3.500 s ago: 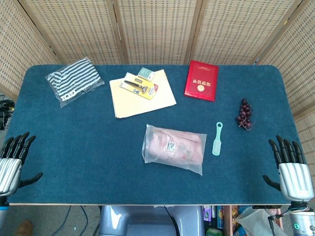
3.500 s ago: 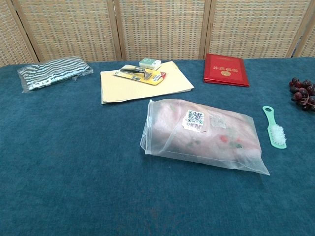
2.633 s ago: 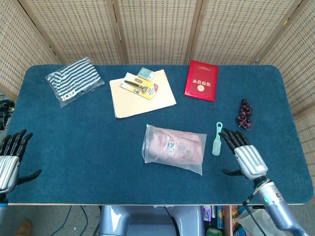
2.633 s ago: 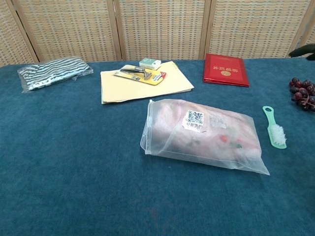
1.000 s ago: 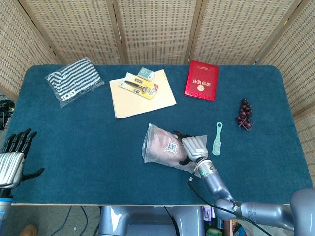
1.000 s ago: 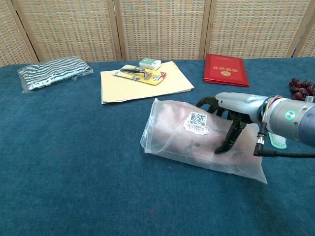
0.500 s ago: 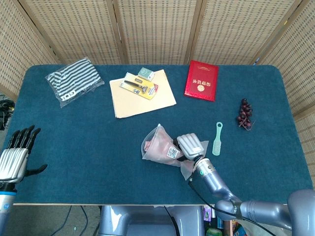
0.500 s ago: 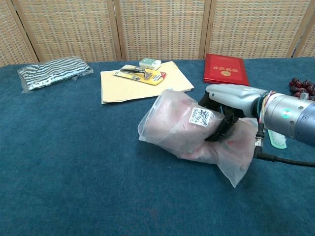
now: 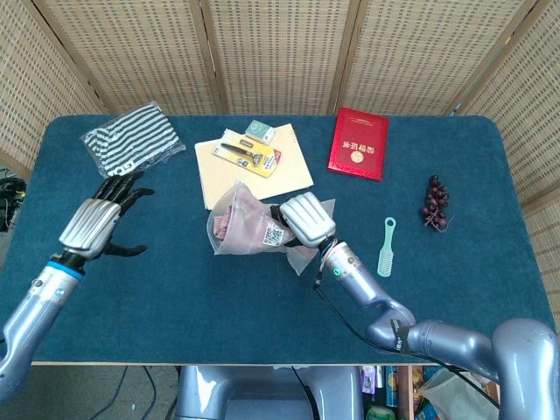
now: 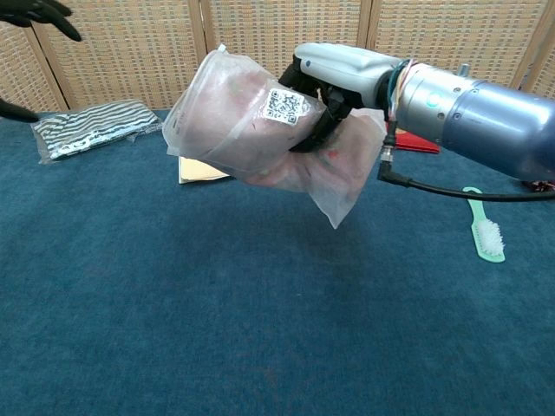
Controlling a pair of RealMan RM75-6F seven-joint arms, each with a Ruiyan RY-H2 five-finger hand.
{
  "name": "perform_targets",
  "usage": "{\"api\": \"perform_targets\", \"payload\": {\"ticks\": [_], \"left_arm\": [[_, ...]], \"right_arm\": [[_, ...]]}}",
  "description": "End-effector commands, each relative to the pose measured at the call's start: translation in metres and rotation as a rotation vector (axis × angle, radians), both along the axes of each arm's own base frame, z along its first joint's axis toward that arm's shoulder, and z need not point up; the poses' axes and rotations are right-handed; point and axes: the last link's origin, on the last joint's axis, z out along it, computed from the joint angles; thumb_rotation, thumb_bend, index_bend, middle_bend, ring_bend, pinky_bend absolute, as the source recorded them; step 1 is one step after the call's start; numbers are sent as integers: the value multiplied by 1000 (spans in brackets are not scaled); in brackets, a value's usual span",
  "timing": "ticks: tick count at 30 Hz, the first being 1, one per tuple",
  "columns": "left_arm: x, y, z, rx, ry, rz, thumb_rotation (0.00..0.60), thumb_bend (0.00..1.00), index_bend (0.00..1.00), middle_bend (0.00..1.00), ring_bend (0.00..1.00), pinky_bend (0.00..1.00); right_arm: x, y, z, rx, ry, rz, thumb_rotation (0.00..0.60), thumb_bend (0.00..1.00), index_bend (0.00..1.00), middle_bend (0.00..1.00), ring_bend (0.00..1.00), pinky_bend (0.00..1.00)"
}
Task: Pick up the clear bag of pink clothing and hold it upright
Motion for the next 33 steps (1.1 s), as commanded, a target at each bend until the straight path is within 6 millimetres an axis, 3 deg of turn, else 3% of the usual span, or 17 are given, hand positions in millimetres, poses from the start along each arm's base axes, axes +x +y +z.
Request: {"api": "perform_targets", "payload": {"ticks": [1, 7, 33], "left_arm": [[25, 25, -16, -54, -48, -20, 600, 95, 259, 0, 0, 0], [45, 39, -37, -66, -69, -52, 600, 95, 287, 0, 0, 0], [69, 41, -88, -96, -38, -95, 600, 95, 287, 0, 0, 0]], "right_arm": [[9, -4, -8, 12, 2, 9, 600, 598, 632, 703, 646, 647], [19, -7, -13, 15, -5, 17, 600, 598, 632, 703, 646, 647], [29, -1, -15, 31, -24, -5, 600, 598, 632, 705, 646, 647]]}}
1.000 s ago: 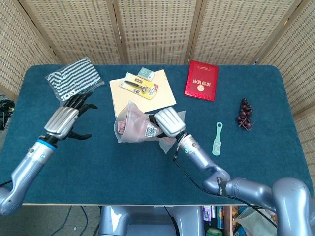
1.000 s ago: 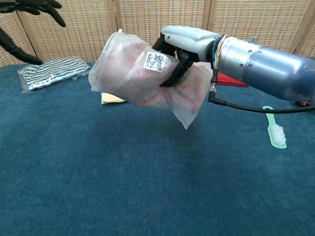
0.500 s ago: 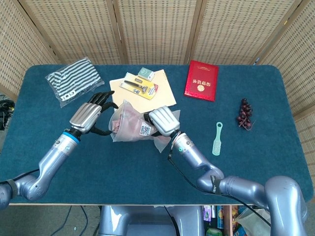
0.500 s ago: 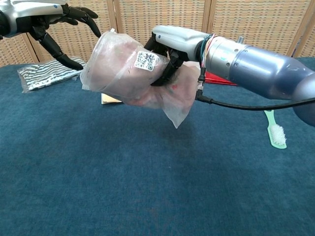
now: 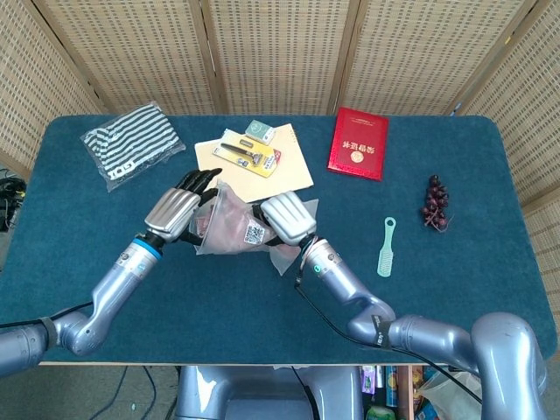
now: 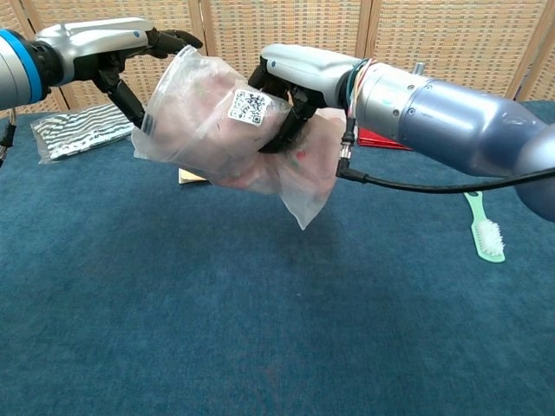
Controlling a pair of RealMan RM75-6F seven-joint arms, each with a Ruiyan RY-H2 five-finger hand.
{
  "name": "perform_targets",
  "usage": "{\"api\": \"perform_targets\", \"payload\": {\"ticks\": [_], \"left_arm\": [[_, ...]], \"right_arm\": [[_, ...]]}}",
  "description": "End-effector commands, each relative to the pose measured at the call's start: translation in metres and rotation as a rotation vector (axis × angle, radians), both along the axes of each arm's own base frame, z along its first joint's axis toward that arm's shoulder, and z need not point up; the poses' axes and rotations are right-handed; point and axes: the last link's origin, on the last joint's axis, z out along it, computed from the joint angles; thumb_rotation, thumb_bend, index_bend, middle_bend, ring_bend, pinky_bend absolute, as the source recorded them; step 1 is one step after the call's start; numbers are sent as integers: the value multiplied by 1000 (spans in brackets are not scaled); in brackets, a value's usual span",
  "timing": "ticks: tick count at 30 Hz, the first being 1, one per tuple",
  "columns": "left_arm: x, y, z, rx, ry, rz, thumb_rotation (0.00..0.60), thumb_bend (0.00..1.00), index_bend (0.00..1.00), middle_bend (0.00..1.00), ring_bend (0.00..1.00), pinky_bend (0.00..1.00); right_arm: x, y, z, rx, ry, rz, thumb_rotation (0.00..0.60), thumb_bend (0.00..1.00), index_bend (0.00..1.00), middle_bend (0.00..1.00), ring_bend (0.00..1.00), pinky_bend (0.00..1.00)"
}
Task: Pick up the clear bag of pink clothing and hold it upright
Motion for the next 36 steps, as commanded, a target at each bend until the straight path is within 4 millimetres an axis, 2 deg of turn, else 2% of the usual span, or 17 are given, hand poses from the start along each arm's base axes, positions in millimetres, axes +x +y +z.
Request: {"api": "perform_targets", "payload": {"ticks": [1, 3, 6, 10, 13, 21, 27, 28, 30, 31, 32, 34, 35, 36], "left_arm": [[3, 0, -3, -3, 8, -7, 600, 95, 287, 0, 0, 0], [4, 0, -7, -10, 15, -9, 600, 95, 290, 0, 0, 0], [5, 1, -11, -4, 10, -2, 600, 121, 386, 0, 0, 0], [4, 3, -16, 4, 39, 2, 600, 317, 578, 0, 0, 0], [5, 1, -20, -3, 45, -1, 600, 400, 637, 0, 0, 0], [6, 1, -25, 3, 68, -12, 600, 428, 660, 0, 0, 0], [12, -5, -39, -48, 81, -63, 600, 429, 660, 0, 0, 0], [13, -5, -41, -54, 75, -64, 600, 429, 660, 0, 0, 0], [13, -4, -45, -66, 77, -65, 600, 429, 660, 0, 0, 0], [12, -4, -49, -81, 77, -58, 600, 428, 660, 0, 0, 0], [12, -4, -52, -93, 74, -51, 600, 428, 660, 0, 0, 0], [10, -4, -60, -137, 62, -25, 600, 429, 659, 0, 0, 0], [9, -4, -63, -146, 64, -19, 600, 429, 659, 0, 0, 0], [8, -2, -65, -151, 68, -13, 600, 429, 659, 0, 0, 0]], "right_arm": [[1, 1, 0, 2, -2, -2, 600, 598, 632, 705, 646, 647], [1, 1, 0, 4, -3, -5, 600, 597, 632, 705, 646, 647], [0, 2, 0, 5, -7, -8, 600, 598, 632, 705, 646, 647], [-1, 2, 0, 5, -7, -9, 600, 597, 632, 706, 646, 647], [-3, 3, 2, 0, -5, -12, 600, 604, 632, 707, 646, 647], [-10, 5, 4, 10, -9, -35, 600, 645, 632, 710, 646, 647], [-22, 11, 9, 8, 4, -72, 600, 669, 632, 701, 650, 647], [-26, 13, 10, 12, 9, -89, 600, 669, 620, 671, 650, 647], [-32, 17, 11, 30, 27, -116, 600, 616, 460, 533, 607, 630], [-37, 19, 12, 46, 52, -133, 600, 519, 280, 378, 512, 577], [-40, 21, 13, 52, 71, -139, 600, 377, 118, 208, 366, 486], [-52, 24, 18, 59, 144, -164, 600, 153, 1, 25, 126, 313], [-57, 25, 20, 58, 159, -181, 600, 65, 0, 0, 47, 240], [-61, 26, 24, 53, 171, -199, 600, 33, 0, 0, 20, 205]]}}
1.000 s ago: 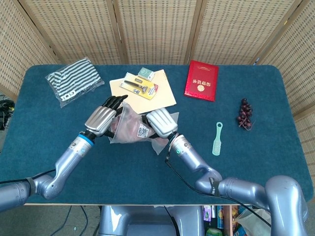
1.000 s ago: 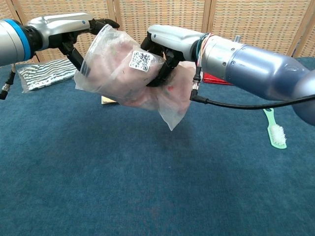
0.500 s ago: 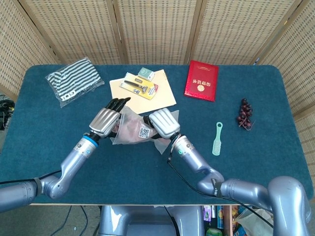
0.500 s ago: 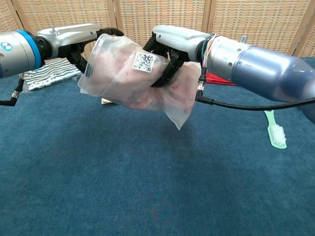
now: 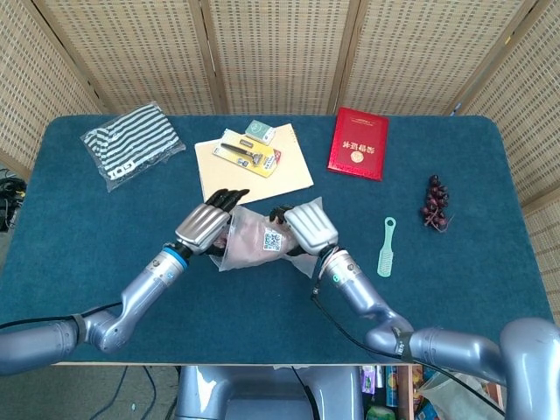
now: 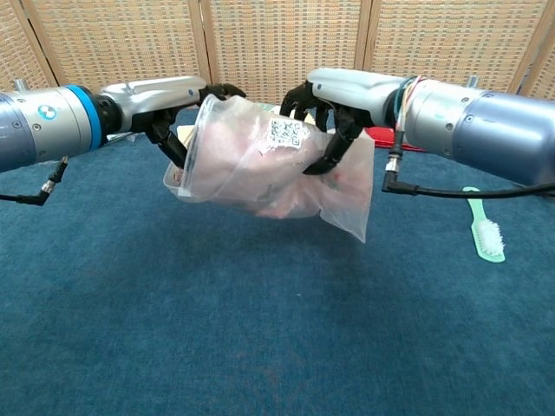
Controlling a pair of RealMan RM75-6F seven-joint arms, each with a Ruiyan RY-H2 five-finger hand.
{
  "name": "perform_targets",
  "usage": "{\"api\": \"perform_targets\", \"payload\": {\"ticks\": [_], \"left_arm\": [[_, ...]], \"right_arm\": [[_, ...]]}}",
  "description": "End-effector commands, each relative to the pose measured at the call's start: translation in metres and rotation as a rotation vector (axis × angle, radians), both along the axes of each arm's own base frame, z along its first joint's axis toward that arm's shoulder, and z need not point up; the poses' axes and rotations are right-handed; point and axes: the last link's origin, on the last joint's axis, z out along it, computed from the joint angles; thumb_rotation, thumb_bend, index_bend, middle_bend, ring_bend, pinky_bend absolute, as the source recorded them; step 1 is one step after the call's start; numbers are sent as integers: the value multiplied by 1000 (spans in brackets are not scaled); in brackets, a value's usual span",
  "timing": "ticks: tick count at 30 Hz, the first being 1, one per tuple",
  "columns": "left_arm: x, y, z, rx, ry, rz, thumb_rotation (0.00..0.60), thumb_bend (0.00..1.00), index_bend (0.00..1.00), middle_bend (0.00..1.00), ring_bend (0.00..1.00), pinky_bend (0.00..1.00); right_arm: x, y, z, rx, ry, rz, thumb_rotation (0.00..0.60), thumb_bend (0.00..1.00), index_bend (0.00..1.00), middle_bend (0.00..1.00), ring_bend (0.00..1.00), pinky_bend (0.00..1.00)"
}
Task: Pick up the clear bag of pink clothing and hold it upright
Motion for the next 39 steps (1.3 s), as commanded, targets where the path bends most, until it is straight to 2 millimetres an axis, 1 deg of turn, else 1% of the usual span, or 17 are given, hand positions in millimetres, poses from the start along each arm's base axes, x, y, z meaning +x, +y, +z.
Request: {"api": "perform_targets", "payload": {"ticks": [1, 5, 9, 11, 12, 15, 18, 20, 21, 22, 24, 26, 29, 32, 34, 36, 39], "left_arm": [[-4, 3, -12, -33, 7, 27, 600, 429, 659, 0, 0, 0], [-8, 10, -19, -50, 32, 58, 600, 430, 659, 0, 0, 0], [-3, 14, -14, -37, 17, 65, 600, 430, 659, 0, 0, 0], [0, 17, -9, -17, 19, 56, 600, 430, 659, 0, 0, 0], [3, 21, -4, 3, 15, 52, 600, 430, 660, 0, 0, 0], [6, 28, 3, 30, 24, 52, 600, 430, 659, 0, 0, 0], [7, 33, 5, 51, 47, 49, 600, 430, 659, 0, 0, 0], [7, 35, 4, 58, 60, 50, 600, 429, 659, 0, 0, 0], [8, 35, 4, 56, 58, 54, 600, 430, 660, 0, 0, 0], [9, 35, 3, 51, 54, 59, 600, 430, 659, 0, 0, 0], [13, 34, 1, 41, 41, 69, 600, 430, 659, 0, 0, 0], [16, 35, 1, 43, 43, 64, 600, 430, 659, 0, 0, 0], [20, 34, 0, 44, 41, 58, 600, 429, 659, 0, 0, 0], [23, 34, 1, 51, 52, 46, 600, 429, 659, 0, 0, 0], [24, 33, 1, 52, 53, 44, 600, 430, 659, 0, 0, 0], [26, 33, 1, 51, 59, 41, 600, 430, 659, 0, 0, 0], [27, 33, 0, 43, 61, 45, 600, 430, 660, 0, 0, 0]], "right_arm": [[-27, 7, 12, 5, 103, -73, 600, 7, 0, 0, 1, 173], [-49, 12, 29, -20, 134, -137, 600, 0, 0, 0, 0, 154], [-75, 18, 46, -70, 199, -134, 600, 0, 0, 0, 0, 154], [-88, 23, 53, -103, 237, -103, 600, 0, 0, 36, 34, 154], [-100, 29, 60, -157, 325, -11, 600, 0, 0, 63, 57, 154], [-123, 46, 63, -219, 443, 208, 600, 0, 5, 170, 152, 159], [-133, 54, 61, -231, 485, 330, 600, 0, 42, 214, 189, 171], [-136, 58, 58, -241, 510, 417, 600, 0, 84, 295, 269, 224], [-136, 59, 57, -244, 522, 453, 600, 0, 101, 340, 314, 262], [-137, 60, 56, -249, 533, 492, 600, 0, 130, 416, 389, 341], [-134, 64, 50, -272, 569, 651, 600, 0, 161, 515, 476, 467], [-131, 67, 43, -273, 605, 782, 600, 0, 190, 671, 593, 689], [-127, 68, 32, -247, 639, 910, 600, 0, 216, 772, 678, 851], [-115, 63, 15, -228, 666, 1011, 600, 0, 265, 813, 722, 945], [-105, 59, 4, -223, 671, 1059, 600, 0, 278, 824, 736, 969], [-84, 57, -15, -218, 664, 1125, 600, 0, 281, 829, 742, 980], [-74, 53, -27, -216, 663, 1143, 600, 0, 283, 834, 746, 988]]}}
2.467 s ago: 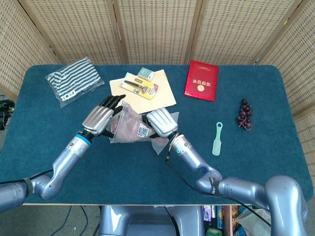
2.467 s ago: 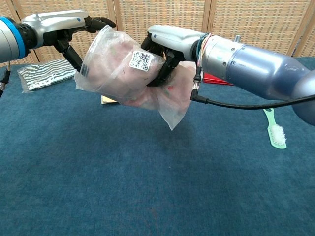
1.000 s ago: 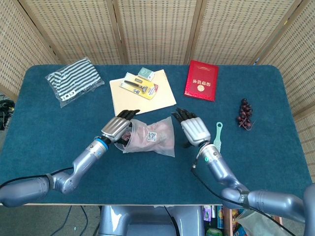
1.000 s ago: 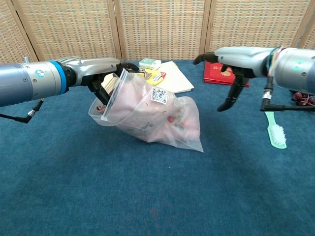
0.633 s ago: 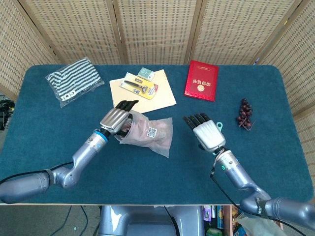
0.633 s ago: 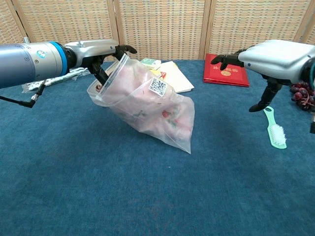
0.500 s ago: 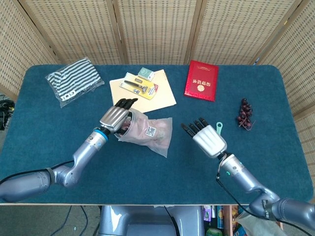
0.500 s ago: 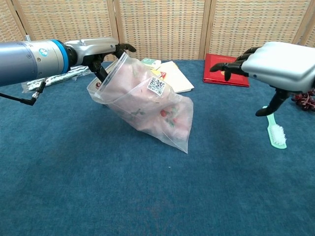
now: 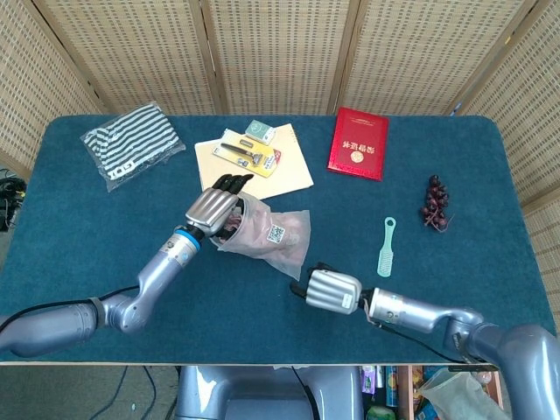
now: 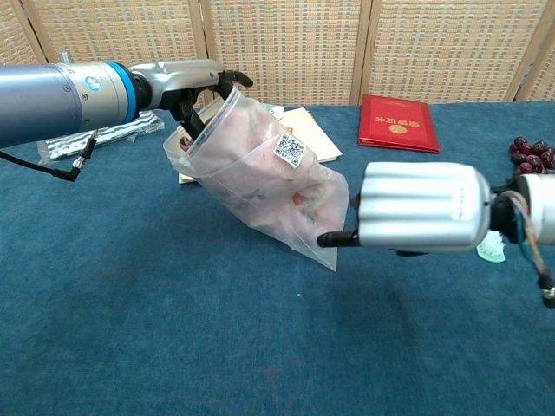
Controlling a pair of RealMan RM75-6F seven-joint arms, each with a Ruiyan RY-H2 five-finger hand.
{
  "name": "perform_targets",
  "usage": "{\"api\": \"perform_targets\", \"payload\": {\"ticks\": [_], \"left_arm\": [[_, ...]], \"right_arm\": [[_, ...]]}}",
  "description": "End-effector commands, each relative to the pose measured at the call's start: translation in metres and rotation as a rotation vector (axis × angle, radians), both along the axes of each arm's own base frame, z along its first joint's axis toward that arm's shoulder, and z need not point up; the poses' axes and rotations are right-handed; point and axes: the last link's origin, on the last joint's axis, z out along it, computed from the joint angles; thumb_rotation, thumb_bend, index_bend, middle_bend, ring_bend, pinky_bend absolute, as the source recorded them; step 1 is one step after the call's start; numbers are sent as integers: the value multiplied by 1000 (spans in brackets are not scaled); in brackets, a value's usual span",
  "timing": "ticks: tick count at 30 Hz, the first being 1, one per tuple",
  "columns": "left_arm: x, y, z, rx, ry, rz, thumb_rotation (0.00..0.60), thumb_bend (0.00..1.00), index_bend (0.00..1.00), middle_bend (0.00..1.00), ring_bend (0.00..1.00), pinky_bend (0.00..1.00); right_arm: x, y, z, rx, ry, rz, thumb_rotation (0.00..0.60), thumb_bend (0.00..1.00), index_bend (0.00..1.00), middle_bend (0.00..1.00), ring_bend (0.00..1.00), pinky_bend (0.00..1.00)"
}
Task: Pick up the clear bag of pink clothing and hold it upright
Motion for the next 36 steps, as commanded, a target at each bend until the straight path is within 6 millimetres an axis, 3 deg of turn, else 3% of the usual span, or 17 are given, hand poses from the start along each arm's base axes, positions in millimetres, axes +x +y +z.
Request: {"api": "perform_targets", "payload": {"ticks": [1, 10, 21, 36], "left_arm": [[2, 0, -1, -6, 4, 0, 600, 430, 660, 0, 0, 0], [4, -2, 0, -5, 6, -11, 600, 430, 660, 0, 0, 0], [4, -2, 1, -13, -6, -18, 600, 430, 659, 0, 0, 0], [5, -2, 2, -12, -7, -27, 600, 430, 660, 0, 0, 0]], "right_arm": [[18, -5, -19, 15, 19, 45, 600, 0, 283, 835, 747, 988], [28, -16, -31, 1, 38, 55, 600, 7, 286, 837, 747, 988], [23, -29, -52, -8, 77, 20, 600, 17, 285, 837, 747, 989], [21, -29, -63, 10, 70, 0, 600, 18, 285, 837, 747, 988]]}}
